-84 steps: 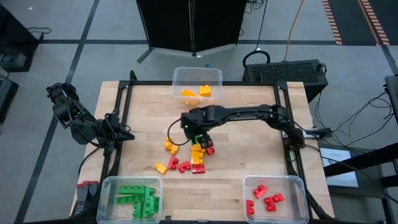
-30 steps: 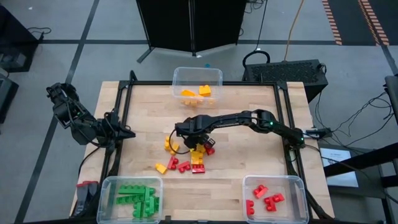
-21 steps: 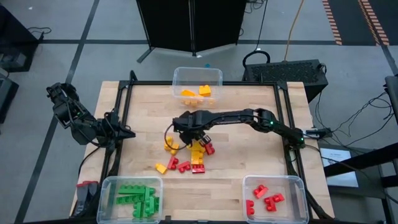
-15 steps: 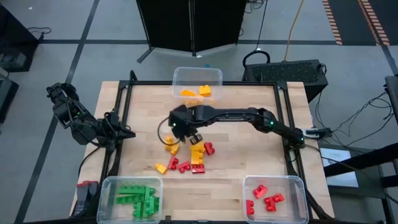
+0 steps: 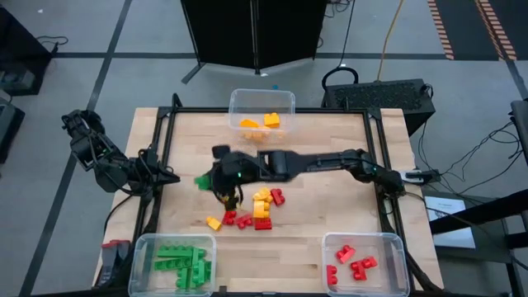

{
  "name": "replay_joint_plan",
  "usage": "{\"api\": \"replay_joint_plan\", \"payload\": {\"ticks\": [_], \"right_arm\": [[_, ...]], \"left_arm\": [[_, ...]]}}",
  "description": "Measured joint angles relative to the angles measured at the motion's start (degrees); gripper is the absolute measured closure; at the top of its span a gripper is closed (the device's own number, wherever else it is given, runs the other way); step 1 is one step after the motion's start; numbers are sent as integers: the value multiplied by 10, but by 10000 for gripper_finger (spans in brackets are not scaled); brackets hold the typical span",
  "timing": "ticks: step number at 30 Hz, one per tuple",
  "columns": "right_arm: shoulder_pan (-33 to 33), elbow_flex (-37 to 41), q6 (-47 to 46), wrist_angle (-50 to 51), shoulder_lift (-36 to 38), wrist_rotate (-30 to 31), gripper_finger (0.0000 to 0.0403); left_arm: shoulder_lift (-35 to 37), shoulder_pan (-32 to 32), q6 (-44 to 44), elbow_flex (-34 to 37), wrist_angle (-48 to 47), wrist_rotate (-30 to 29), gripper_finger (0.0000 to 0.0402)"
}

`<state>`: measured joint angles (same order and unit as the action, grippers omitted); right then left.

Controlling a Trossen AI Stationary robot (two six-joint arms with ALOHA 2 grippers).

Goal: Sort blocks
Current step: Put the green game piece into the bottom left transparent bin

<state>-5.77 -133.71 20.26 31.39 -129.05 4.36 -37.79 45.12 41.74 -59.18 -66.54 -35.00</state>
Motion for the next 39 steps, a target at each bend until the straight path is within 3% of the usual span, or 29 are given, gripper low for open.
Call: {"api": "replay_joint_plan", "payload": {"ticks": [15,25,39], "right_arm": [[-113,0,-83,-241,-24,2,249],[-139,0,-143,-374,-107,15,247],[-138,0,-223,-396,-175,12,247]], "left_arm": [[-4,0,1,0,0,0,398],[-4,0,13,0,0,0,398],[-4,0,13,0,0,0,398]]}}
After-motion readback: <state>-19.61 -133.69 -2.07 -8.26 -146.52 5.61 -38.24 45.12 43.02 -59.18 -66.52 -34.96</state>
